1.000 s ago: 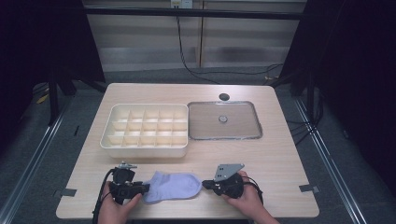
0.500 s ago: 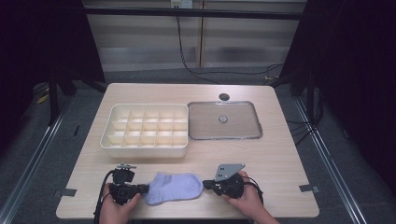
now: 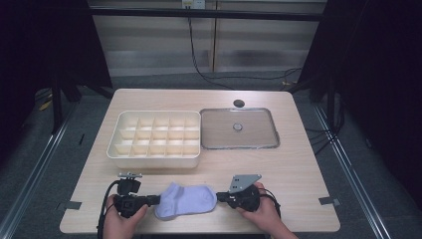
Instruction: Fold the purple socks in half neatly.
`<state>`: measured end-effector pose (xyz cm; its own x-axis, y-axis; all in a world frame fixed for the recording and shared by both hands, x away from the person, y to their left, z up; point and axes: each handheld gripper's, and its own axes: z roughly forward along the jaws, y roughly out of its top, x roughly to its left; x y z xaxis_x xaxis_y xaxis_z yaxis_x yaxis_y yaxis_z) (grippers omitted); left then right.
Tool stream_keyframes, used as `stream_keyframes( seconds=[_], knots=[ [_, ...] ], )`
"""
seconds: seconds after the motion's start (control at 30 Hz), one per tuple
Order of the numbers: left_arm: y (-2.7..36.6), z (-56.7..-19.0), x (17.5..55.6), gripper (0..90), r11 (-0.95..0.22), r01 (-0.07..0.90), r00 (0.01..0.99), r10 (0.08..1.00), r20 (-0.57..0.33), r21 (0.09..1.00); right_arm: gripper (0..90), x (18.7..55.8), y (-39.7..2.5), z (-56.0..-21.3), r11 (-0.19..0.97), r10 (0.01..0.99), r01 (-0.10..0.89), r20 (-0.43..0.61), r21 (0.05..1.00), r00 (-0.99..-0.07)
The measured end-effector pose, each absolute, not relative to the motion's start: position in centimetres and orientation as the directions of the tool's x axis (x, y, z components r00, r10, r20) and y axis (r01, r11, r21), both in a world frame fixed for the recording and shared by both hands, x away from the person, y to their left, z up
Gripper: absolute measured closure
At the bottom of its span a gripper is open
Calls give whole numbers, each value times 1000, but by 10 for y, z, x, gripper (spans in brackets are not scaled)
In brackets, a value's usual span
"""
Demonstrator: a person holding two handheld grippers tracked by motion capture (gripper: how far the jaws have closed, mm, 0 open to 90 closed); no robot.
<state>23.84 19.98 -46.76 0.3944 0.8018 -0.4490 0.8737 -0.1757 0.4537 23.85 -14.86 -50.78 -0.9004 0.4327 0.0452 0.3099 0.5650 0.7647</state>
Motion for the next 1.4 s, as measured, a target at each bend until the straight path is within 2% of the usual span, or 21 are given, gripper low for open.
stream_keyframes(
  seconds=[0.47,0.83,1.4],
  knots=[
    [199,-457,238,848,-159,872,402,771,-494,463,863,237,-150,-507,571,433,309,40,761,-900],
    [195,-445,240,848,-165,870,432,710,-557,465,874,241,-154,-507,560,446,335,65,758,-893],
    [176,-426,249,848,-215,856,462,727,-508,470,896,241,-153,-506,564,447,343,72,751,-892]
  ],
)
